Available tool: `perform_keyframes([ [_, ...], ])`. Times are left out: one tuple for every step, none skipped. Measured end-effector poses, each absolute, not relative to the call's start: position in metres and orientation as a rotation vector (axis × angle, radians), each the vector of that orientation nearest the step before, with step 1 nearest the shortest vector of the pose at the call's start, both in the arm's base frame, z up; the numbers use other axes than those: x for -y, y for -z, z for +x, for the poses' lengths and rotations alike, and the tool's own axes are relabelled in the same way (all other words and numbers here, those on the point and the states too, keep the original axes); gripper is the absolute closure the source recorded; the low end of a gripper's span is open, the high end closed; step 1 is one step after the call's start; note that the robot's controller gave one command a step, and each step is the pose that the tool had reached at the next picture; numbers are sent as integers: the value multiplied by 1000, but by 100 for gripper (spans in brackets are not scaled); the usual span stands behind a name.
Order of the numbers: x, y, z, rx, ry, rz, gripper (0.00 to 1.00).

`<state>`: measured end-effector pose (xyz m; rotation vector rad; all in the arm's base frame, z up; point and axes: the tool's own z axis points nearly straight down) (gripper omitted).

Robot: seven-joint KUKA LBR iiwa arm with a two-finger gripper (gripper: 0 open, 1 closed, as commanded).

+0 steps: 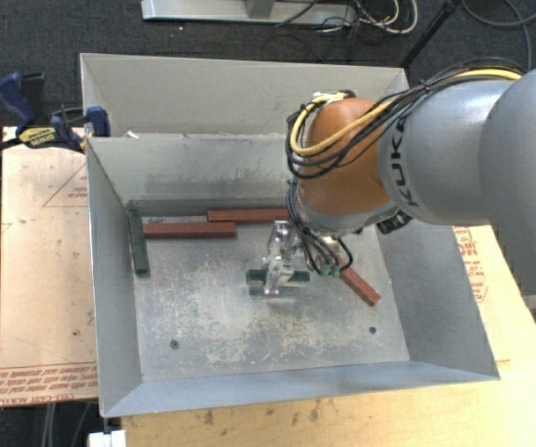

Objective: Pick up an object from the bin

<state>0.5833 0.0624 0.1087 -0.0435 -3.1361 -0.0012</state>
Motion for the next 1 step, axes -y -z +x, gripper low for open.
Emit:
perform_keyframes([
  [-63,-128,585,3142,2,-44,100],
])
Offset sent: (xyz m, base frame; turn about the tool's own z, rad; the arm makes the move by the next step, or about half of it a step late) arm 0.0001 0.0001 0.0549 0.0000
